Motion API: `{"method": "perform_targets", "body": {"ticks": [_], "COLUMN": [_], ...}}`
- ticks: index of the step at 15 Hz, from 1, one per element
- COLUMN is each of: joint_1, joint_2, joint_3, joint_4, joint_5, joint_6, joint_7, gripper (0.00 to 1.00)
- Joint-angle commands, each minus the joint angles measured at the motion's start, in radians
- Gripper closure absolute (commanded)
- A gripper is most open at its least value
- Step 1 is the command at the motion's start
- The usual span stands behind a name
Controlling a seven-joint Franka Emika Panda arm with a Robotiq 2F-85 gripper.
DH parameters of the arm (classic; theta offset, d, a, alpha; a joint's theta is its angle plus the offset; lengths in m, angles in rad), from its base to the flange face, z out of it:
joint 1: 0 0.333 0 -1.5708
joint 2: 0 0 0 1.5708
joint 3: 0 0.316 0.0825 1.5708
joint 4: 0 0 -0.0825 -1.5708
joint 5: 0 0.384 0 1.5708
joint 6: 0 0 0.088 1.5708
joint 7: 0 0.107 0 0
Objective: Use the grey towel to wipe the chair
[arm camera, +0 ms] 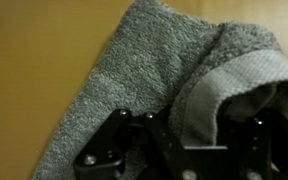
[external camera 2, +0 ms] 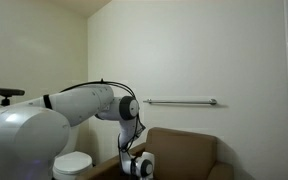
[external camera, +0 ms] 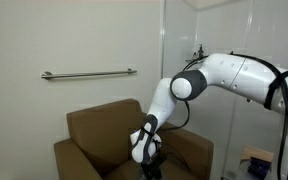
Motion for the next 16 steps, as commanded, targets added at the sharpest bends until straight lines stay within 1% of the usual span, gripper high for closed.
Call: {"method": "perform_targets", "body": {"ticks": [1,4,6,9,13,16], "joint_1": [0.026,-0.005,-0.026,-0.048,-0.043,-0.043], "joint_2": [0.034,0.043,0.034,0.007,-0.041,-0.071], "joint_3": [-0.091,-0.083,-0.037,0.044,0.132,0.198], "joint_4": [0.013,0.018,0.015,-0.006,-0.048,-0.082], "joint_5": [-0.006,0.003,0.009,0.018,0.016,0.013], "joint_6": [-0.053,-0.077,-0.050,0.024,0.098,0.205], "joint_7": [0.103,0.088,0.037,-0.051,-0.131,-0.196], "gripper": [0.97,0.97,0.97,0.97,0.97,0.97]}}
